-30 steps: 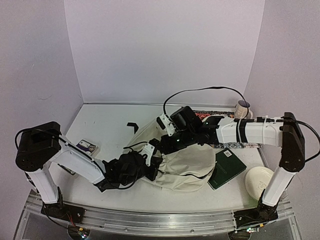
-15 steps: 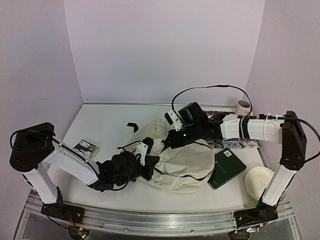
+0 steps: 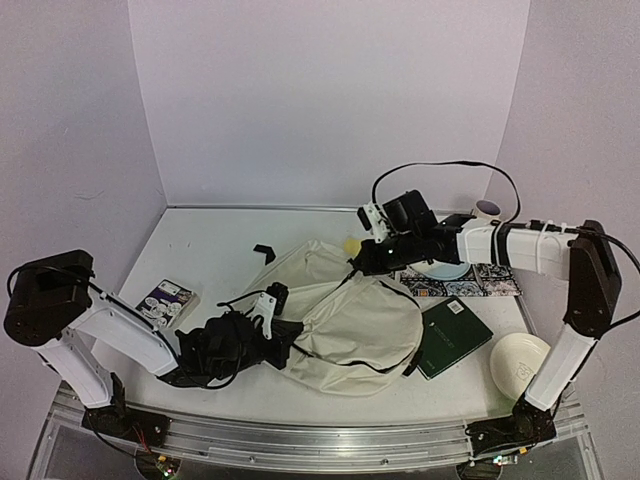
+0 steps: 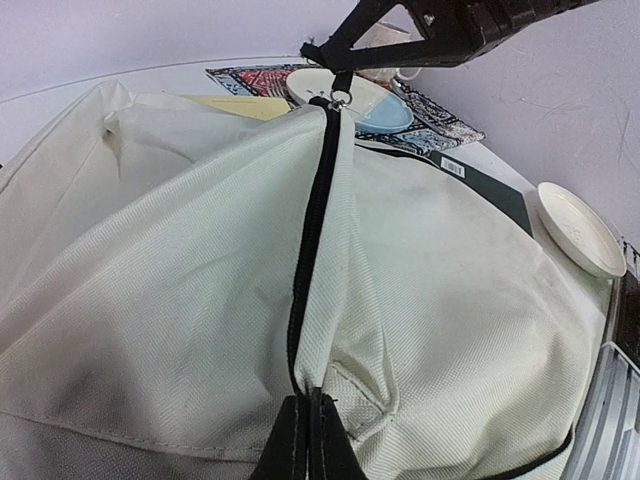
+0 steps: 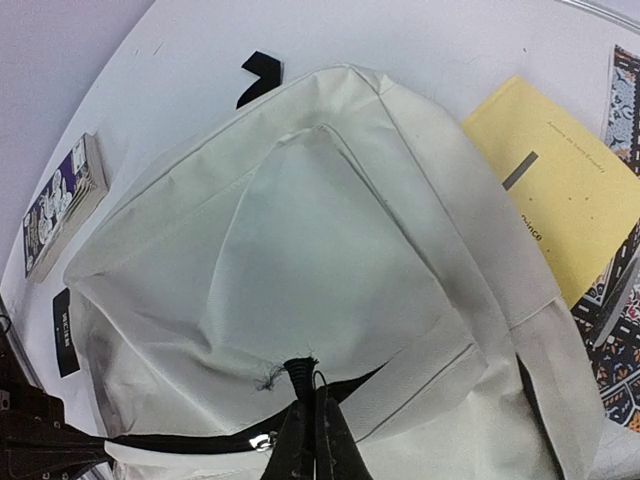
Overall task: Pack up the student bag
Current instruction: Zip the lower front pocket of the student bag.
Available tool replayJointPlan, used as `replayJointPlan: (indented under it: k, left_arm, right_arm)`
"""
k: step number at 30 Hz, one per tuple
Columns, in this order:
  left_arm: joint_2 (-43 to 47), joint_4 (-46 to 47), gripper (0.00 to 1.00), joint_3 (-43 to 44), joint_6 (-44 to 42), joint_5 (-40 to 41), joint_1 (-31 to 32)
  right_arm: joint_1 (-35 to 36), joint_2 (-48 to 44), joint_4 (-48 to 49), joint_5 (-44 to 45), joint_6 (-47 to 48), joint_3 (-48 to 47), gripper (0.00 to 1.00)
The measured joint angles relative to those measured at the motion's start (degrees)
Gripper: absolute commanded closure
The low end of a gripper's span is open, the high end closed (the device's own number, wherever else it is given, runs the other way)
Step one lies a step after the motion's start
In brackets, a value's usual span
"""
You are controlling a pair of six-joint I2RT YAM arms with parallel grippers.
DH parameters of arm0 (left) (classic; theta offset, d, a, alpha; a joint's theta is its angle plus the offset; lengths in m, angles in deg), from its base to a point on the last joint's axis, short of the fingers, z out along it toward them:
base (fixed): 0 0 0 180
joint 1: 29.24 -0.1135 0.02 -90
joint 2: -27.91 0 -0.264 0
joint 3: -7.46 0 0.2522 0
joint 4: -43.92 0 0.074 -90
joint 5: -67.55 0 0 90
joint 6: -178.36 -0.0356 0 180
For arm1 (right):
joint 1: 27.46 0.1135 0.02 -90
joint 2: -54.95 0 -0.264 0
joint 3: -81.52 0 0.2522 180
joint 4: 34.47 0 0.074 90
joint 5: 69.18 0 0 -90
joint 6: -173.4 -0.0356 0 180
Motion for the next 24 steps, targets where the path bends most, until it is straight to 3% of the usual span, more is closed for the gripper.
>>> replayJointPlan:
  k: [11,24]
  left_arm:
    - [8.03,-0.1,1.0,-4.66,3.14,0.66,-0.02]
    - [12.69,-0.71,1.0,-9.0,5.89,2.05,-0.02]
  right_arm:
    - [-5.61,0.98,0.18,-3.52,0.23,-0.02,1.0]
    - [-6.24,4.95,0.9,-9.69,-0.95,-1.54,1.0]
